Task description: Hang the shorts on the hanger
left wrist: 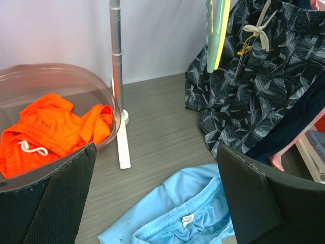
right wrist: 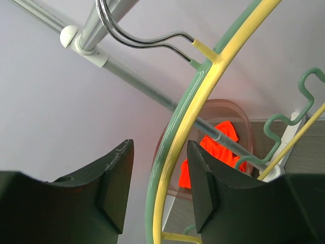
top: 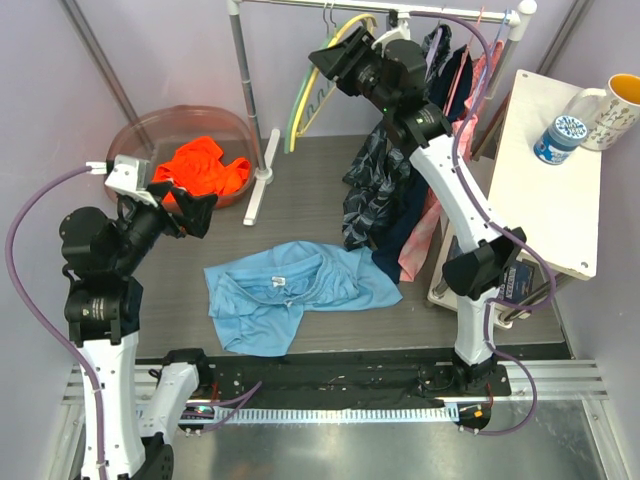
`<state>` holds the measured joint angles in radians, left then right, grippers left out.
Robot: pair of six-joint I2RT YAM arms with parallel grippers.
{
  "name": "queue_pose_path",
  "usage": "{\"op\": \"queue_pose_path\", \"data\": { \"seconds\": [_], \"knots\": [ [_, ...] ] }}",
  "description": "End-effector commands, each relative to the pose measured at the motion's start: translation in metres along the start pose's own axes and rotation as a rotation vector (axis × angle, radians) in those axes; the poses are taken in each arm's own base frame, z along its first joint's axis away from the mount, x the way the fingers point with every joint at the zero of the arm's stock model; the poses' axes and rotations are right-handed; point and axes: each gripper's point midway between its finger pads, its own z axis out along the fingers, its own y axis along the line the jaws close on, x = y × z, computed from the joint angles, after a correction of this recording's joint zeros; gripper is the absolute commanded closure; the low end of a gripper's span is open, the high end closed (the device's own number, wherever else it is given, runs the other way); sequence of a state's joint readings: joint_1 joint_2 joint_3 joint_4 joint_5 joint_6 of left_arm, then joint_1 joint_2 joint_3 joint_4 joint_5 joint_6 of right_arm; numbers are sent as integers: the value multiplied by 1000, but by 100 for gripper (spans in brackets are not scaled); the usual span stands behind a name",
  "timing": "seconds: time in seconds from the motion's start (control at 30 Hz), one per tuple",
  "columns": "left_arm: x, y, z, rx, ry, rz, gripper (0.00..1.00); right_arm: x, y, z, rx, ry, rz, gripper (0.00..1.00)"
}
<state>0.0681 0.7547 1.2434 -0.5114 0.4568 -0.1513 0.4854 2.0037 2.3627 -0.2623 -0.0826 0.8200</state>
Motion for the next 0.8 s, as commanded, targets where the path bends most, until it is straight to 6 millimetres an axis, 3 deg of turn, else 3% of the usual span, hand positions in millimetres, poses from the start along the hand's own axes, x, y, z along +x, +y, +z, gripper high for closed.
{"op": "queue_pose_path", "data": {
  "seconds": [0.0, 0.47, 0.6, 0.77],
  "knots": [
    [-10, -2, 1, 11, -48, 12, 0, -8, -3, 8, -3, -49, -8, 50],
    [-8, -1, 4, 18, -53, 15, 0, -4, -6, 6, 6, -34, -1, 78],
    [-7, -2, 3, 22, -52, 13, 0, -8, 1, 2, -6, -39, 1, 88],
    [-8, -3, 4, 26, -54, 6, 0, -13, 8, -4, -21, -41, 2, 92]
  ]
}}
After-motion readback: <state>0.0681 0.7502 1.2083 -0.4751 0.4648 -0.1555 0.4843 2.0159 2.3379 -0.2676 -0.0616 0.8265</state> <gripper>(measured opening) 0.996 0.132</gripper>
